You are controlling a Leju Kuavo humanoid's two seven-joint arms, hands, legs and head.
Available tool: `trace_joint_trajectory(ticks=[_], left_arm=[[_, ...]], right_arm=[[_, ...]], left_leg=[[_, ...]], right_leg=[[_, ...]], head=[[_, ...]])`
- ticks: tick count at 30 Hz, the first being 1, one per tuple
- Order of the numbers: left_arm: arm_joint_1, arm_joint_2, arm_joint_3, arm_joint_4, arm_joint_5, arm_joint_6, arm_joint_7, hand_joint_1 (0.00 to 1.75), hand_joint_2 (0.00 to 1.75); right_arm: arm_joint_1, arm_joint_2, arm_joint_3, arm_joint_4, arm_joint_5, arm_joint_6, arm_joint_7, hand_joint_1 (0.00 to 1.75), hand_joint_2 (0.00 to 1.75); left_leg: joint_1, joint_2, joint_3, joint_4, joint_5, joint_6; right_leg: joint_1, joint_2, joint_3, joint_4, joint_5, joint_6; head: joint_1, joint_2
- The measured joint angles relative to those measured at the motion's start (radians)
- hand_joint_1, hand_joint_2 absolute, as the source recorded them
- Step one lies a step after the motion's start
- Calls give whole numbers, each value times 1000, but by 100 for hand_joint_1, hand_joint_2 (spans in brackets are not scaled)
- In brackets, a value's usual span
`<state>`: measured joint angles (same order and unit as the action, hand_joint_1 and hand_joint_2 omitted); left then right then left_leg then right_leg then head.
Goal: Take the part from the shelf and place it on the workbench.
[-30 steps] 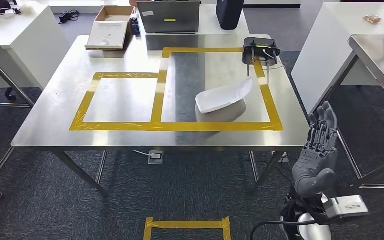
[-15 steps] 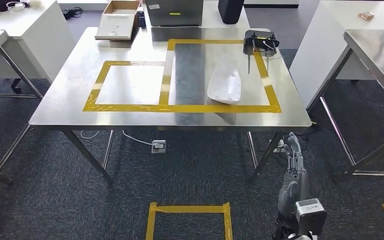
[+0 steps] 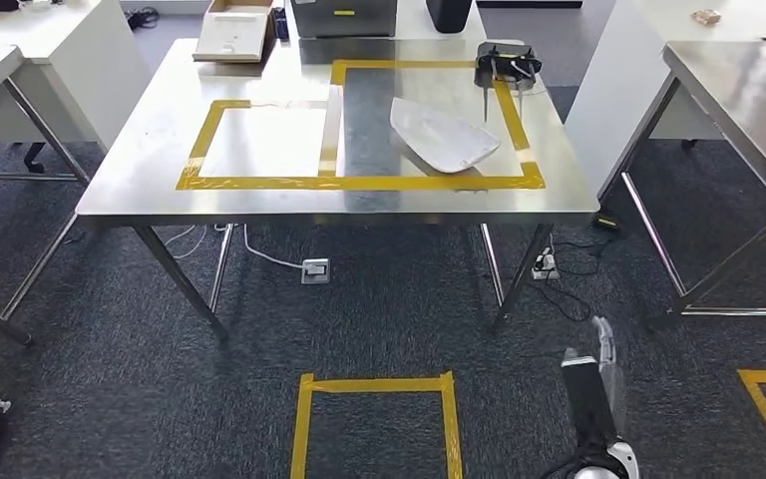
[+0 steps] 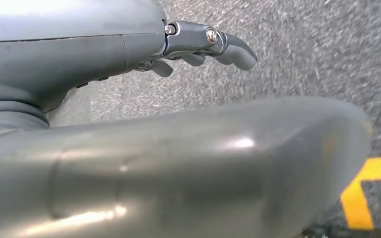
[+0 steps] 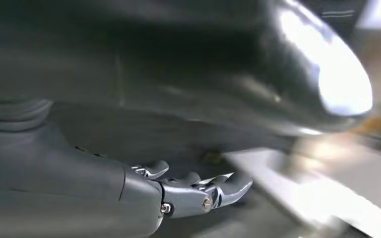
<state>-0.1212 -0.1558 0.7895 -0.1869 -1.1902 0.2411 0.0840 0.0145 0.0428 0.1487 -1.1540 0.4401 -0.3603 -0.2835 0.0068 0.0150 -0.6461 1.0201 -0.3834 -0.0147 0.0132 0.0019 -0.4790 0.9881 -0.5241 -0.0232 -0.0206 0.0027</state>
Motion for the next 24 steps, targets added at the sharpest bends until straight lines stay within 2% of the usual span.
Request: trace_joint_trajectory(ticks=[1,2,3,4,5,6,7,8,9,10,11,12,13,14,15,16,17,18,19,20,21,22,23,24], left_arm=[[-2,-1,-2,0,11,5,-2,0,0],[-2,-2,-2,0,25,10,-9,0,0],[-1,-3,-2,0,39,14,-19,0,0],[2,-2,-2,1,50,16,-31,0,0],[6,0,-1,1,57,17,-41,0,0],[11,4,-1,1,61,17,-49,0,0],[16,8,-1,2,62,17,-55,0,0],[21,11,-1,2,63,17,-58,0,0],[26,14,-1,2,63,17,-59,0,0],[28,16,0,2,60,16,-57,0,0],[28,18,0,2,55,14,-54,0,0],[26,18,-1,2,49,12,-50,0,0],[24,19,-1,2,45,9,-46,0,0],[24,19,-2,2,42,7,-43,0,0],[24,19,-2,2,41,4,-41,0,0],[25,19,-2,3,38,2,-38,0,0],[25,19,-2,3,34,-1,-34,0,0],[25,20,-3,3,30,-3,-30,0,0],[25,20,-3,3,27,-4,-25,0,0],[24,21,-3,3,25,-6,-20,0,0],[22,21,-4,3,21,-10,-16,0,0],[20,21,-6,2,13,-15,-13,0,0],[16,21,-11,2,3,-21,-11,0,0],[12,21,-18,2,-13,-27,-11,0,0]], right_arm=[[-43,-1,0,126,50,18,59,0,0],[-80,0,-3,246,70,61,108,0,0],[-107,2,-11,358,58,123,150,0,0],[-124,3,-26,445,9,191,189,0,0],[-131,7,-53,518,-61,254,235,0,0],[-130,10,-89,583,-136,300,285,0,0],[-122,14,-130,640,-200,330,327,0,0],[-113,18,-171,689,-245,347,358,0,0],[-104,21,-206,731,-266,355,383,0,0],[-100,23,-233,765,-266,358,413,0,0],[-99,24,-249,796,-249,357,468,0,0],[-98,24,-259,822,-231,354,539,0,0],[-95,25,-268,843,-229,353,607,0,0],[-87,27,-280,859,-251,356,650,0,0],[-77,29,-305,873,-301,365,648,0,0],[-68,33,-338,885,-357,374,617,0,0],[-60,37,-373,895,-399,381,573,0,0],[-57,40,-404,904,-422,381,535,0,0],[-56,43,-426,911,-428,373,513,0,0],[-56,44,-443,917,-427,356,499,0,0],[-56,45,-456,923,-426,337,486,0,0],[-55,45,-468,927,-426,322,472,0,0],[-55,45,-479,930,-427,317,455,0,0],[-56,45,-487,932,-426,323,436,0,0]], left_leg=[[1,-2,-9,10,-17,-6],[1,-6,-24,39,-56,-13],[3,-10,-41,88,-110,-18],[4,-12,-59,150,-164,-24],[5,-13,-71,215,-199,-29],[5,-13,-73,264,-207,-33],[6,-13,-60,287,-191,-35],[7,-13,-31,276,-164,-37],[8,-13,16,230,-141,-39],[9,-16,76,158,-140,-40],[8,-19,123,94,-151,-35],[7,-21,154,44,-168,-27],[4,-22,166,19,-181,-16],[2,-21,158,16,-178,-2],[2,-17,149,14,-170,9],[3,-14,139,12,-157,19],[4,-10,125,10,-143,27],[6,-6,109,9,-127,33],[5,-4,91,9,-113,36],[5,-2,75,9,-99,38],[4,-1,58,10,-84,37],[3,-1,40,11,-69,36],[3,-2,22,13,-55,34],[3,-2,4,14,-40,32]], right_leg=[[-2,-1,-11,-5,17,-7],[-6,-3,-25,-9,34,-12],[-9,-6,-41,-10,50,-15],[-10,-9,-58,-10,64,-17],[-11,-13,-73,-8,76,-17],[-12,-18,-89,-5,87,-15],[-14,-23,-106,0,97,-12],[-16,-28,-123,8,106,-8],[-18,-32,-142,17,113,-4],[-19,-32,-160,28,121,1],[-19,-30,-174,37,128,7],[-19,-28,-184,44,135,13],[-18,-26,-189,46,143,20],[-19,-25,-189,43,153,27],[-21,-25,-192,42,158,34],[-23,-22,-198,48,145,40],[-25,-18,-209,73,109,46],[-26,-14,-222,116,55,51],[-27,-12,-235,176,-9,55],[-28,-11,-244,242,-56,58],[-28,-11,-245,297,-77,59],[-28,-10,-233,328,-72,59],[-28,-9,-205,327,-48,57],[-28,-9,-159,287,-21,54]], head=[[0,0],[0,0],[-1,0],[-2,0],[-2,0],[-3,0],[-3,0],[-3,0],[-3,0],[-4,0],[-5,0],[-7,0],[-8,0],[-9,0],[-9,0],[-9,0],[-9,0],[-8,0],[-7,0],[-7,0],[-7,0],[-7,0],[-7,0],[-6,0]])
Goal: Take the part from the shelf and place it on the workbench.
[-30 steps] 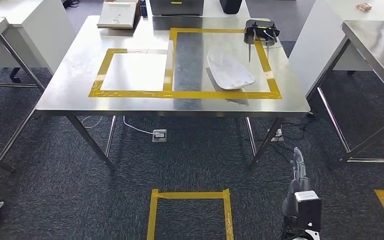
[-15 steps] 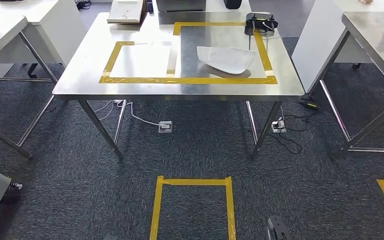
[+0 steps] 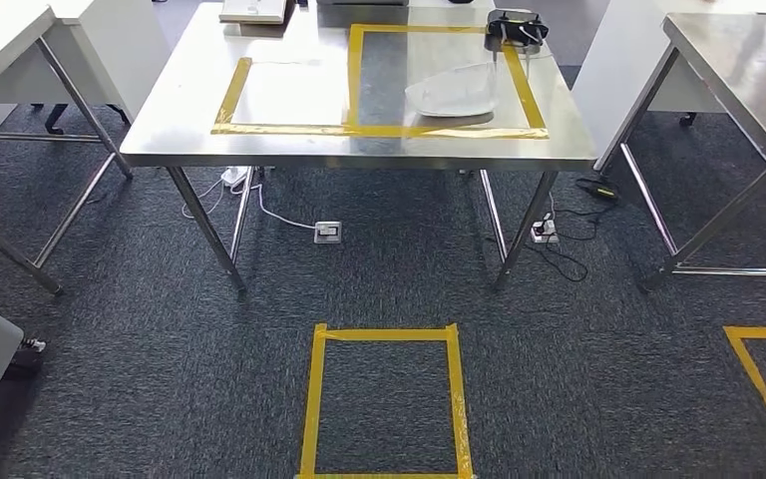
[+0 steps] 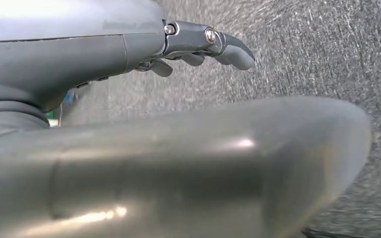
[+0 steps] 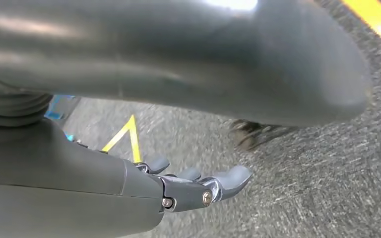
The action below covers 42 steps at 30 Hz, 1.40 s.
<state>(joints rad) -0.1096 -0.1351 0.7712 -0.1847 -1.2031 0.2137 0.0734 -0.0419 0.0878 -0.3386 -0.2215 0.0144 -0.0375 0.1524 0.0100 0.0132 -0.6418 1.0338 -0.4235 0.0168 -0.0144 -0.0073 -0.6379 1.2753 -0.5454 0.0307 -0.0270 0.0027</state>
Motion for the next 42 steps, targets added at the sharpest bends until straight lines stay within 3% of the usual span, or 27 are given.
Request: trace_joint_trajectory(ticks=[2,4,6,7,8,10,11,12,13,14,16,18,20,22,23,26,27,28,29,31,33,34,35,37,38,39,42], left_arm=[[-15,-1,-23,0,-38,-9,4,0,0],[-34,-5,-50,0,-70,-17,13,0,0],[-51,-10,-74,0,-89,-26,24,0,0],[-56,-12,-83,0,-96,-27,29,0,0],[-58,-14,-91,0,-99,-29,34,0,0],[-59,-16,-100,0,-96,-28,39,0,0],[-59,-18,-101,1,-93,-27,40,0,0],[-59,-18,-102,1,-89,-26,40,0,0],[-59,-18,-103,0,-85,-25,40,0,0],[-59,-18,-104,0,-79,-24,40,0,0],[-59,-18,-104,0,-59,-22,43,0,0],[-56,-18,-102,-1,-29,-17,44,0,0],[-49,-18,-96,-1,-5,-9,41,0,0],[-42,-18,-91,0,1,-7,40,0,0],[-40,-17,-90,0,-1,-8,41,0,0],[-36,-13,-90,0,-9,-10,47,0,0],[-35,-12,-90,0,-9,-10,46,0,0],[-34,-11,-90,0,-8,-10,45,0,0],[-33,-11,-90,0,-7,-10,43,0,0],[-33,-12,-90,0,-5,-10,41,0,0],[-34,-14,-90,0,-8,-10,44,0,0],[-35,-16,-90,0,-10,-11,47,0,0],[-36,-18,-90,0,-13,-11,50,0,0],[-36,-22,-90,0,-17,-13,53,0,0],[-35,-23,-90,0,-20,-16,53,0,0],[-35,-23,-90,0,-24,-19,53,0,0],[-38,-21,-91,0,-36,-27,52,0,0]], right_arm=[[-10,2,-7,3,18,17,-32,0,0],[-25,10,-5,8,51,26,-42,0,0],[-40,23,6,15,86,28,-35,0,0],[-48,30,12,18,100,27,-29,0,0],[-54,36,19,20,111,27,-21,0,0],[-62,48,33,23,129,27,-6,0,0],[-63,53,39,24,136,28,0,0,44],[-63,57,45,25,142,28,5,0,87],[-63,60,51,27,148,29,12,0,131],[-63,61,57,28,157,30,19,0,175],[-63,62,72,31,175,28,29,0,175],[-61,62,82,32,175,18,19,0,175],[-58,60,84,33,159,-1,9,0,175],[-49,55,83,35,149,-18,10,0,175],[-44,51,83,36,148,-23,11,0,175],[-31,43,81,38,147,-33,9,0,175],[-29,41,81,38,150,-40,11,0,175],[-29,39,81,38,156,-51,17,0,175],[-29,38,81,39,162,-64,24,0,175],[-29,37,81,39,171,-83,34,0,175],[-34,34,81,39,173,-90,37,0,175],[-37,33,81,39,173,-89,37,0,175],[-39,32,81,39,173,-87,37,0,175],[-39,33,81,39,172,-82,37,0,175],[-40,34,81,40,169,-78,36,0,175],[-40,35,81,41,166,-74,32,0,175],[-38,39,81,41,156,-57,17,0,175]], left_leg=[[-1,0,-25,2,26,-9],[0,2,-31,-4,51,-22],[2,3,-30,-18,74,-37],[4,1,-35,-17,69,-43],[4,-2,-44,-1,42,-47],[5,-8,-71,92,-66,-53],[5,-10,-82,158,-118,-57],[5,-10,-85,220,-145,-60],[5,-10,-79,261,-146,-61],[6,-10,-57,269,-125,-62],[6,-11,34,185,-86,-61],[2,-13,131,50,-109,-53],[-3,-14,160,-7,-134,-38],[-3,-11,145,-6,-119,-18],[-2,-9,134,-7,-107,-8],[-1,-6,90,-7,-68,8],[-3,-6,74,-6,-55,8],[-4,-5,57,-4,-41,8],[-5,-4,40,-2,-28,7],[-5,-3,8,1,-4,3],[-6,-2,-13,2,18,-5],[-5,-1,-17,-1,29,-10],[-3,0,-18,-5,41,-17],[-1,0,-19,-15,57,-29],[0,-3,-25,-10,44,-35],[0,-5,-35,13,12,-40],[3,-9,-72,181,-131,-51]], right_leg=[[3,1,121,-154,3,-11],[11,2,187,-263,-22,-24],[15,1,179,-280,-10,-40],[14,-1,170,-282,3,-49],[12,-2,157,-285,19,-58],[10,-4,124,-286,50,-69],[11,-4,106,-285,64,-71],[11,-4,88,-283,78,-70],[11,-5,69,-279,91,-69],[11,-7,49,-274,104,-66],[8,-9,12,-259,124,-58],[9,-9,-11,-245,141,-47],[10,-8,-18,-244,158,-34],[8,-6,-23,-245,162,-20],[6,-4,-31,-231,138,-14],[4,0,-74,-84,-13,-1],[4,1,-83,-24,-45,1],[4,1,-82,19,-51,1],[4,2,-65,34,-35,-1],[7,3,19,-38,17,-12],[15,4,131,-188,9,-27],[20,5,165,-244,-3,-33],[25,5,179,-276,-13,-39],[26,3,168,-289,7,-49],[23,1,161,-295,20,-56],[19,-2,150,-300,35,-63],[16,-5,106,-299,71,-71]], head=[[0,0],[1,0],[4,0],[6,0],[4,0],[0,0],[-3,0],[-3,0],[-3,0],[-3,0],[-3,0],[-4,0],[-4,0],[-4,0],[-3,0],[2,0],[2,0],[2,0],[2,0],[2,0],[2,0],[2,0],[4,0],[6,0],[6,0],[4,0],[1,0]])
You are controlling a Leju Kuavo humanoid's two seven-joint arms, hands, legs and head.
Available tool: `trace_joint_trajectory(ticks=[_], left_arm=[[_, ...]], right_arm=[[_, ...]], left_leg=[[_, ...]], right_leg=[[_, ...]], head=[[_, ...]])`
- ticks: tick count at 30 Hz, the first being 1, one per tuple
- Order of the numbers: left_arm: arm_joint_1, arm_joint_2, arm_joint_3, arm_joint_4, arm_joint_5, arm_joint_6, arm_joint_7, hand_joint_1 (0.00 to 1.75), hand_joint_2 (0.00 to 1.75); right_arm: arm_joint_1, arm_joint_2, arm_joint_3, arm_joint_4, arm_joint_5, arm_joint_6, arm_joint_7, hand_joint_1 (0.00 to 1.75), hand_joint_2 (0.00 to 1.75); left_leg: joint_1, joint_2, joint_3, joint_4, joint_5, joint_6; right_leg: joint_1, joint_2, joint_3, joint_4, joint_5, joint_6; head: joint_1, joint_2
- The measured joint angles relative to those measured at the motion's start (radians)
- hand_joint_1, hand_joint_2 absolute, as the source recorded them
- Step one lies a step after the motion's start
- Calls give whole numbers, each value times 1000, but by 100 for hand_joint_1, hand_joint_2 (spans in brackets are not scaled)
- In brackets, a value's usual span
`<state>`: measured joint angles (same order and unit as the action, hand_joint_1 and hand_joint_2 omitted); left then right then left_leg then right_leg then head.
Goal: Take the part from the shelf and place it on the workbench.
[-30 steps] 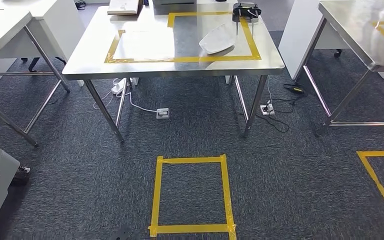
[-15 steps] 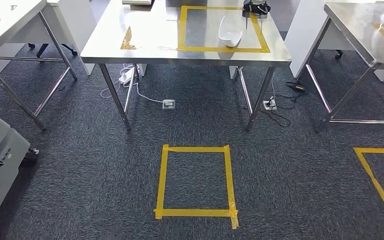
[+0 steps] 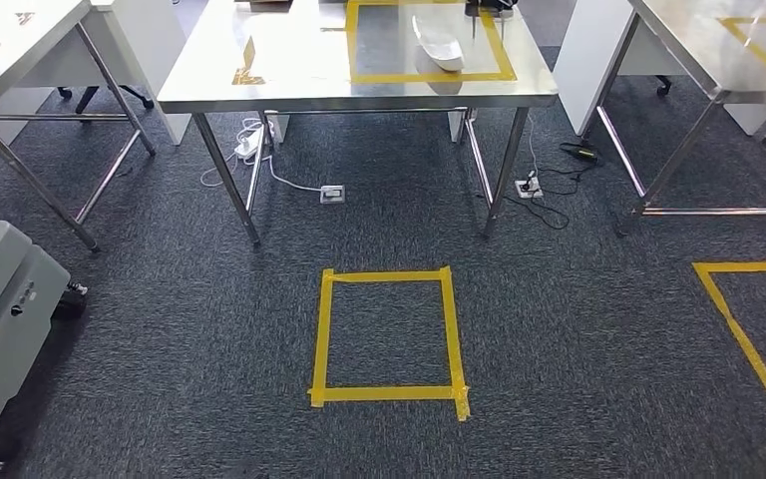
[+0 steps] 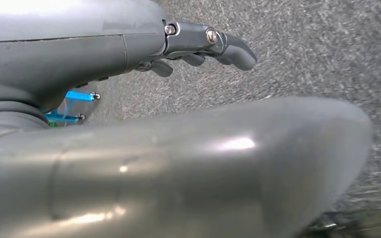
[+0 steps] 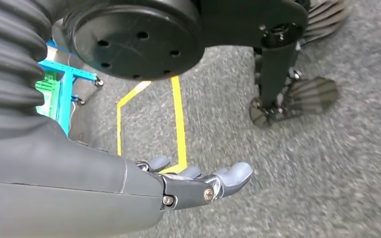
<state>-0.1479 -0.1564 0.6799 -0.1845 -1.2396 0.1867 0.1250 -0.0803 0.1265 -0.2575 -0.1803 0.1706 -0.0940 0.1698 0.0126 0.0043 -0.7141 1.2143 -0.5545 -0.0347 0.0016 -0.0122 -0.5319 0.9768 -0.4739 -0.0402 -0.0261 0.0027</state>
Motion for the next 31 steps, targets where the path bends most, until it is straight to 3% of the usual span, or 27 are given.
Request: trace_joint_trajectory(ticks=[1,2,3,4,6,8,10,11,13,15,16,17,18,19,21,23,24,25,27,31], left_arm=[[-1,1,0,0,-1,-1,0,0,0],[-2,3,0,0,-1,-1,0,0,0],[-2,4,0,0,-1,-1,0,0,0],[-3,5,0,-1,-1,-1,0,0,0],[-6,4,0,-1,-2,-1,-1,0,0],[-8,3,0,-1,-4,-2,1,0,0],[-7,3,0,0,-5,-2,5,0,0],[-6,4,0,0,-5,-2,6,0,0],[-6,5,0,-1,-3,-2,4,0,87],[-6,6,0,-1,2,-6,-7,0,175],[-5,6,0,0,4,-10,-11,0,175],[-4,6,0,-1,5,-16,-12,0,175],[-3,7,-1,-2,7,-24,-8,0,175],[-2,9,-5,-6,13,-32,-3,0,175],[2,12,-21,-21,44,-47,5,0,175],[6,18,-46,-38,95,-56,4,0,175],[9,21,-59,-45,125,-60,1,0,175],[13,26,-72,-51,155,-64,-2,0,175],[26,33,-101,-62,219,-72,-8,0,175],[56,45,-153,-79,332,-85,-20,0,175]], right_arm=[[1,2,0,0,-1,4,-2,0,175],[3,3,0,0,0,7,-3,0,175],[5,4,0,0,-1,9,-5,0,175],[7,5,0,0,-2,11,-7,0,175],[8,5,-1,0,-7,12,-13,0,175],[8,4,-2,1,-10,14,-18,0,175],[10,4,-2,1,-12,16,-20,0,175],[11,4,-3,1,-12,16,-20,0,175],[12,4,-4,1,-12,15,-19,0,175],[11,4,-5,1,-13,14,-18,0,175],[11,4,-6,1,-14,14,-19,0,175],[11,3,-8,1,-13,16,-21,0,175],[14,3,-9,1,-11,19,-22,0,175],[18,2,-9,1,-7,24,-23,0,175],[30,-4,-7,1,1,31,-25,0,175],[45,-11,-1,1,0,36,-30,0,175],[53,-13,3,1,-4,38,-34,0,175],[60,-16,7,1,-8,39,-37,0,175],[73,-21,17,0,-16,42,-46,0,175],[91,-30,37,-8,-32,48,-60,0,175]], left_leg=[[1,0,-2,52,-15,-4],[2,0,9,76,-6,-7],[4,0,36,67,20,-11],[7,0,78,24,46,-15],[9,-4,174,-103,45,-21],[6,-10,215,-175,14,-15],[6,-10,204,-182,15,5],[6,-9,197,-182,21,17],[7,-6,180,-184,35,40],[4,-4,159,-183,52,50],[2,-3,148,-183,60,51],[-1,-1,138,-183,69,52],[-3,0,130,-183,76,52],[-6,0,122,-183,83,52],[-8,0,114,-183,95,48],[-6,1,112,-186,106,38],[-7,2,111,-187,105,35],[-7,3,109,-190,103,39],[-9,3,106,-195,102,43],[-6,2,108,-203,123,36]], right_leg=[[-1,-1,-16,3,11,2],[-3,-2,-33,7,22,5],[-5,-2,-49,13,32,9],[-9,-3,-66,21,40,15],[-11,-3,-96,39,52,28],[-8,-2,-112,50,66,37],[-8,-1,-119,53,78,44],[-10,0,-124,60,70,49],[-12,3,-151,128,6,58],[-12,4,-191,256,-78,63],[-12,4,-202,309,-97,62],[-11,5,-198,333,-94,59],[-9,5,-174,320,-75,54],[-6,6,-130,269,-51,45],[3,5,-26,118,-37,22],[13,3,25,31,-49,11],[13,3,28,20,-47,18],[13,3,27,15,-46,29],[12,4,27,8,-41,39],[14,4,19,14,-33,27]], head=[[0,0],[0,0],[0,0],[0,0],[-2,0],[-4,0],[-3,0],[-2,0],[0,0],[3,0],[3,0],[3,0],[3,0],[3,0],[2,0],[3,0],[4,0],[4,0],[4,0],[3,0]])
